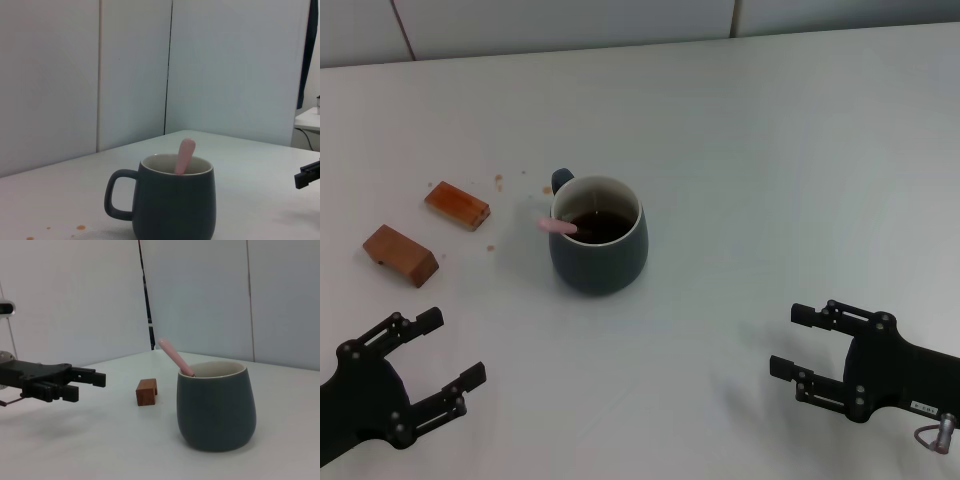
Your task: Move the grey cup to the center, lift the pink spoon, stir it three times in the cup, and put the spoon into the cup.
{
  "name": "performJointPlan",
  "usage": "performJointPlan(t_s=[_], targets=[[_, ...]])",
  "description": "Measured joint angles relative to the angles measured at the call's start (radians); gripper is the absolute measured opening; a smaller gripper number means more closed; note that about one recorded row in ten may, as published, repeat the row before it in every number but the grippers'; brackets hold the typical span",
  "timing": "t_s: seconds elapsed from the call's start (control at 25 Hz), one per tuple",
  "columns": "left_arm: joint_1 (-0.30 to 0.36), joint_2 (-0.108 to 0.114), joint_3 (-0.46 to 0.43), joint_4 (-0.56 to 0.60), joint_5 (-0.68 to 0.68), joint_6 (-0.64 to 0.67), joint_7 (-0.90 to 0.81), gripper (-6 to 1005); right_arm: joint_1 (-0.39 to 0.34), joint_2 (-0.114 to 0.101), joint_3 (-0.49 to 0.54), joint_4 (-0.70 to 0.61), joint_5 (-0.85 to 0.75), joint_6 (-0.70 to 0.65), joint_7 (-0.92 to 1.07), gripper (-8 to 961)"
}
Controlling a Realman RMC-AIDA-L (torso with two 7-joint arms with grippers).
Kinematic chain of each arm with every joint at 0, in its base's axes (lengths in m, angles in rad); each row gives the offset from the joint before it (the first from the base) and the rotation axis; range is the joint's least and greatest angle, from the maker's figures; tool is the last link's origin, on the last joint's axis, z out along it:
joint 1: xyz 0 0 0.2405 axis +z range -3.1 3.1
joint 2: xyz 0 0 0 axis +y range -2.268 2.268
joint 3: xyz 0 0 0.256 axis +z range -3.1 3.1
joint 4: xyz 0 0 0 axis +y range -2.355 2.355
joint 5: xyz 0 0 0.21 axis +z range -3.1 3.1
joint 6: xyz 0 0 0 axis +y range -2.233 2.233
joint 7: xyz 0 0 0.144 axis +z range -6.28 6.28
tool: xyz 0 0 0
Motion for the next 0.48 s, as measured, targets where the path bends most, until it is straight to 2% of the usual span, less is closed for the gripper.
performJointPlan(t_s=[0.48], targets=[[-0.008, -0.003, 0.000, 0.000, 0.001, -0.001, 0.001, 800, 0.000, 0.000, 0.000, 0.000, -0.001, 0.000, 0.001, 702]])
